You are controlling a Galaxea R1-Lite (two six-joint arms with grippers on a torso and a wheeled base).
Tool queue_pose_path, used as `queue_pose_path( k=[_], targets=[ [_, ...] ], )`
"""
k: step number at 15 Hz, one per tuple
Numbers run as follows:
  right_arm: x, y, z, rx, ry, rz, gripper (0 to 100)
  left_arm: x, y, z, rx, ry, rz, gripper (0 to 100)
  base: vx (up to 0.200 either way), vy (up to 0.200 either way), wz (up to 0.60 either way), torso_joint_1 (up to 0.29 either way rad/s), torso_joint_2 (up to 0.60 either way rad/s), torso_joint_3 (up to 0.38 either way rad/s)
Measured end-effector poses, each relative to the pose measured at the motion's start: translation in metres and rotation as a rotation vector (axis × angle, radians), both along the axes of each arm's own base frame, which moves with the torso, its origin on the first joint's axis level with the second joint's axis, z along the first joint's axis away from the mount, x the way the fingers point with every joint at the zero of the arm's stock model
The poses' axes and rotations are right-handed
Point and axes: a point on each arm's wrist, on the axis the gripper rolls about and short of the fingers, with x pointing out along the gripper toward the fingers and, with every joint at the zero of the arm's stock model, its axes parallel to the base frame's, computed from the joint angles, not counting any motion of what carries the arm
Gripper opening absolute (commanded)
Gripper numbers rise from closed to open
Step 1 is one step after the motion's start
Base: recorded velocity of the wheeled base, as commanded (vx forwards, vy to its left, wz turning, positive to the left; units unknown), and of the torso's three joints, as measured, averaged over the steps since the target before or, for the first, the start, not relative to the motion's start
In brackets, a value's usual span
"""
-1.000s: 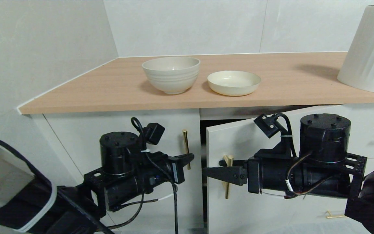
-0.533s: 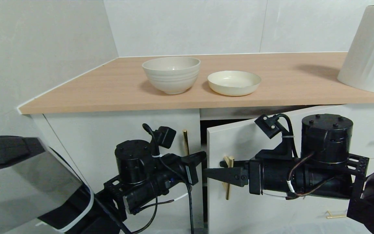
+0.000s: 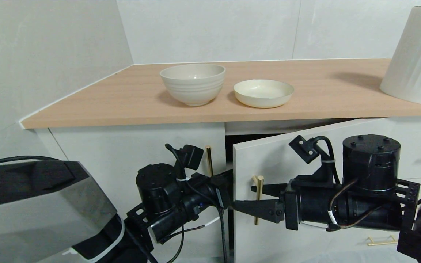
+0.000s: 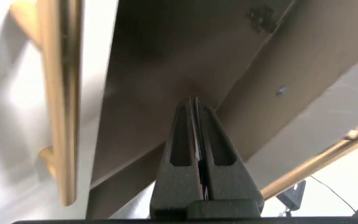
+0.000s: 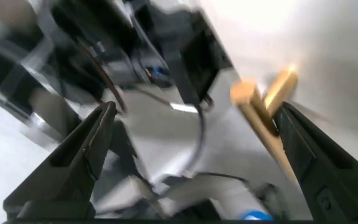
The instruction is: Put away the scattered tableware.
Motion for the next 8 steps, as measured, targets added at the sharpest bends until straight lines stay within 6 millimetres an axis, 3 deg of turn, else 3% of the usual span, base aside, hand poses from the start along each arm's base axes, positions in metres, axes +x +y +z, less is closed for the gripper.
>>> queue_pose_path(
  k=[8],
  targets=[
    [-0.027, -0.032, -0.007, -0.109, 0.052, -0.093, 100, -0.010, -0.004, 0.001, 0.042, -0.031, -0.030, 0, 0.000, 0.000, 0.00, 0.000, 0.00, 0.000]
  ],
)
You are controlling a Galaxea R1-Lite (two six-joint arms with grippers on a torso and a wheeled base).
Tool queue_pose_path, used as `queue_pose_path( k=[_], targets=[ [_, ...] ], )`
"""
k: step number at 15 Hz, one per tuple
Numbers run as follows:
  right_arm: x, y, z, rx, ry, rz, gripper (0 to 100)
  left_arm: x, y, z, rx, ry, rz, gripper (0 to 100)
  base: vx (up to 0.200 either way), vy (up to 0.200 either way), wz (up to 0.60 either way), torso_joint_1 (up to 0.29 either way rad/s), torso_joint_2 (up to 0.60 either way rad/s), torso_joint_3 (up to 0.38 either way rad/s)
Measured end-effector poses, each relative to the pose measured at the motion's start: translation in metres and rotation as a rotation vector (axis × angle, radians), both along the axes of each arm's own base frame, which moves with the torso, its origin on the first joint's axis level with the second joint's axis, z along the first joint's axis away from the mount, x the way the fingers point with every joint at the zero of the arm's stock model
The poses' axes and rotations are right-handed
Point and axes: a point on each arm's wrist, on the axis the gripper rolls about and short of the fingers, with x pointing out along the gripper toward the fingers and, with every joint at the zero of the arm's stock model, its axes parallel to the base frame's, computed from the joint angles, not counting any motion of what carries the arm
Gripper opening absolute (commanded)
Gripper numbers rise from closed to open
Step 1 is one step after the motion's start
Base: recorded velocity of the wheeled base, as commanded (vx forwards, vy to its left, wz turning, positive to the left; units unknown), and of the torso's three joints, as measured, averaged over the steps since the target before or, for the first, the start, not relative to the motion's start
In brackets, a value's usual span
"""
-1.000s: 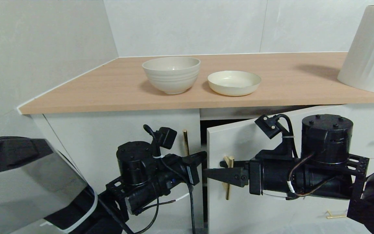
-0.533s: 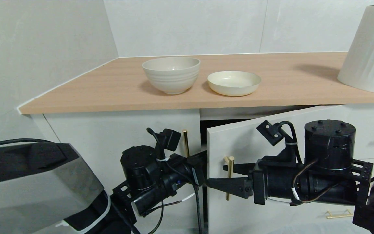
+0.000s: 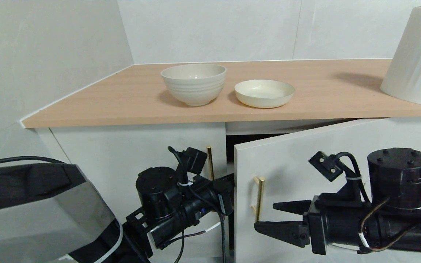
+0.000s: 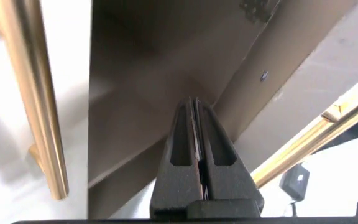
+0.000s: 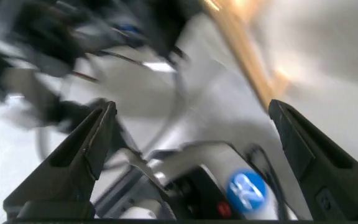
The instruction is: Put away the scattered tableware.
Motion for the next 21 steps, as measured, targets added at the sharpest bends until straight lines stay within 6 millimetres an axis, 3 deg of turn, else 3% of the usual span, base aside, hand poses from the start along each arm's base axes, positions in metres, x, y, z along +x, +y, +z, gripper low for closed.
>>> queue_pose_path(
  k=[6, 10, 21],
  targets=[
    [-0.041, -0.005, -0.005, -0.095, -0.064, -0.142, 100, 0.003, -0.004, 0.017, 0.031, 0.011, -0.042, 0, 0.000, 0.000, 0.00, 0.000, 0.00, 0.000],
    [-0.057, -0.012, -0.011, -0.120, -0.068, -0.143, 100, -0.007, 0.002, 0.031, 0.018, 0.007, -0.127, 0, 0.000, 0.000, 0.00, 0.000, 0.00, 0.000],
    [-0.062, -0.016, -0.013, -0.123, -0.070, -0.125, 100, 0.005, -0.008, 0.030, 0.003, -0.009, -0.129, 0, -0.018, 0.000, 0.00, 0.000, 0.00, 0.000]
  ],
)
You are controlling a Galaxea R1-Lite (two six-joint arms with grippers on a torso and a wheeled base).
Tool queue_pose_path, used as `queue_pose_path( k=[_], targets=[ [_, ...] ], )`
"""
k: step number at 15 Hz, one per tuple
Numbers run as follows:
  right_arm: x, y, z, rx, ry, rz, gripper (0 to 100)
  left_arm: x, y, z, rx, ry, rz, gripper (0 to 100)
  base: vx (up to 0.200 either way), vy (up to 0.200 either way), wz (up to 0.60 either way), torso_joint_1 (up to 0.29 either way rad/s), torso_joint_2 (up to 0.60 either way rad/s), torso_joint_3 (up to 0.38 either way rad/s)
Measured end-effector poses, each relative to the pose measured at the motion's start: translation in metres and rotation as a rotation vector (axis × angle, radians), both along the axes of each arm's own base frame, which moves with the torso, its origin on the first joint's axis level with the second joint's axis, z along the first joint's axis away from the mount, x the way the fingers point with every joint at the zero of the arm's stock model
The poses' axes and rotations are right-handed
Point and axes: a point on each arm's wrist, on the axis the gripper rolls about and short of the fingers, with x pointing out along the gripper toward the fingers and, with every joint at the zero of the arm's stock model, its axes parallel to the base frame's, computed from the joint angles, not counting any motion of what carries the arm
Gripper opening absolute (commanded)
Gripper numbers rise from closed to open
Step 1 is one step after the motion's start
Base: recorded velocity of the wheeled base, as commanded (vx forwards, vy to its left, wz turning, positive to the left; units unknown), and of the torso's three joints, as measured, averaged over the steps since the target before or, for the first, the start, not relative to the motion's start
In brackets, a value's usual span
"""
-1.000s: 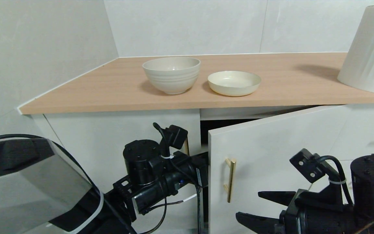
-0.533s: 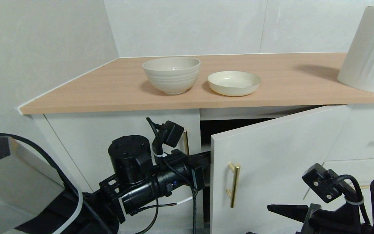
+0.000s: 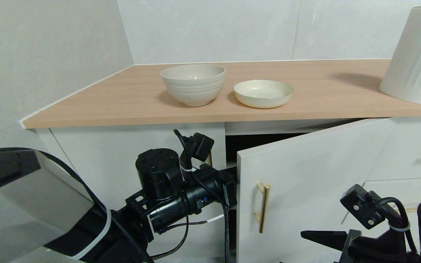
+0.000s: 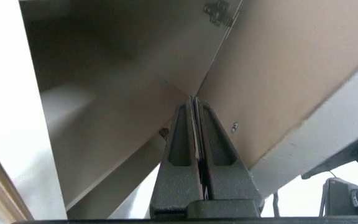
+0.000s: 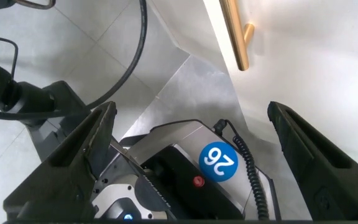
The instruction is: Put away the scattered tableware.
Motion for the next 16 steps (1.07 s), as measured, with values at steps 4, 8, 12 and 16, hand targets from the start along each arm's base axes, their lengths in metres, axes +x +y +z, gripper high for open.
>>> queue_pose_path(
  k=[4, 8, 12, 16],
  targets=[
    [0.000, 0.000, -0.001, -0.002, 0.002, 0.000, 100, 0.002, -0.002, -0.006, 0.008, 0.014, 0.002, 0, -0.200, 0.000, 0.00, 0.002, 0.00, -0.002],
    [0.000, 0.001, -0.001, -0.002, 0.003, 0.003, 100, 0.006, -0.006, -0.015, 0.016, 0.028, 0.001, 0, -0.050, 0.000, 0.00, -0.001, 0.00, 0.002],
    [-0.003, 0.004, -0.001, -0.004, 0.004, 0.025, 100, 0.016, -0.013, -0.024, -0.021, -0.003, 0.005, 0, 0.000, 0.000, 0.00, 0.000, 0.00, 0.000],
    [-0.004, 0.005, -0.002, -0.008, 0.007, 0.031, 100, 0.025, -0.022, -0.031, -0.030, -0.003, 0.006, 0, 0.000, 0.000, 0.00, 0.000, 0.00, 0.000]
  ],
)
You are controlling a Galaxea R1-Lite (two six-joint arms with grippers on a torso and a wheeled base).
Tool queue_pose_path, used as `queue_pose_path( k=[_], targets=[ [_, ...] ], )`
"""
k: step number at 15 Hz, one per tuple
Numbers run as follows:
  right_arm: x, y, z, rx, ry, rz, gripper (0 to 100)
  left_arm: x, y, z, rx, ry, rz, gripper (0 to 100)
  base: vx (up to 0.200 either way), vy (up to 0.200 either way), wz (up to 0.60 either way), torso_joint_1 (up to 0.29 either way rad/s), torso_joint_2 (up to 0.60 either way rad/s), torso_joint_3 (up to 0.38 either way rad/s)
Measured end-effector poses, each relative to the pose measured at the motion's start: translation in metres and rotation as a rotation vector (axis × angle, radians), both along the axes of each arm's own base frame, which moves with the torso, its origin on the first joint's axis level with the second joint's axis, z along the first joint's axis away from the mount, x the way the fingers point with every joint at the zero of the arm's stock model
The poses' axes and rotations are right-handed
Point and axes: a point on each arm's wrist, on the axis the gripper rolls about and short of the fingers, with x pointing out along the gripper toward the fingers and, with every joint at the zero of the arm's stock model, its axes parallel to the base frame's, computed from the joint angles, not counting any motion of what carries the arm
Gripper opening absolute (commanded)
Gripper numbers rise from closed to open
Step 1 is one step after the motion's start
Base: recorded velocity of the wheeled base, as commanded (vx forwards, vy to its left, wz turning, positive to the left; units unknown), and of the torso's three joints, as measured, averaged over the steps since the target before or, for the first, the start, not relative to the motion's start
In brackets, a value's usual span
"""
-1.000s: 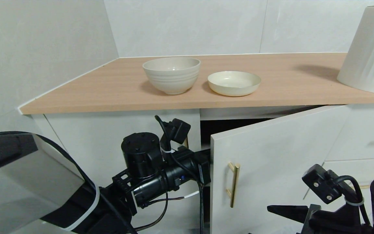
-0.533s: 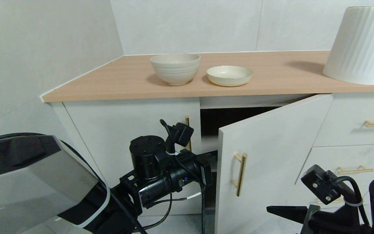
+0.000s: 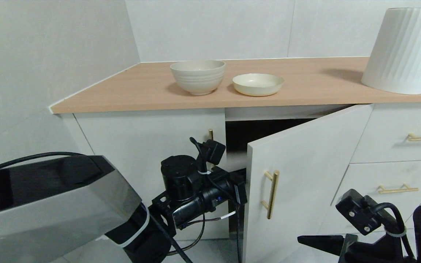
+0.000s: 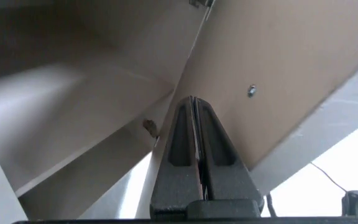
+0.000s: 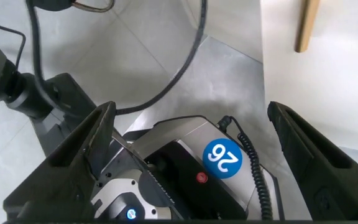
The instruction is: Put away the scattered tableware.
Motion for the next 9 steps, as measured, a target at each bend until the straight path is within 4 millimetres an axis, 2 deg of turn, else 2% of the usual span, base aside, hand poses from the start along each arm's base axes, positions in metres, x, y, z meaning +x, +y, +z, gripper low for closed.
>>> queue_pose_path(
  k=[1, 7, 9],
  targets=[
    [0.0001, 0.0002, -0.0003, -0.001, 0.001, 0.000, 100, 0.0020, -0.0014, -0.0005, -0.002, -0.003, 0.001, 0, 0.000, 0.000, 0.00, 0.000, 0.00, 0.000],
    [0.0010, 0.0015, -0.0029, -0.011, 0.009, 0.000, 100, 0.0064, -0.0082, -0.0037, -0.006, -0.007, -0.006, 0, -0.200, 0.000, 0.00, 0.004, 0.00, 0.005],
    [0.0011, 0.0013, -0.0031, -0.012, 0.010, -0.001, 100, 0.0070, -0.0083, -0.0044, -0.005, -0.006, -0.006, 0, 0.000, 0.000, 0.00, 0.000, 0.00, 0.000]
  ],
)
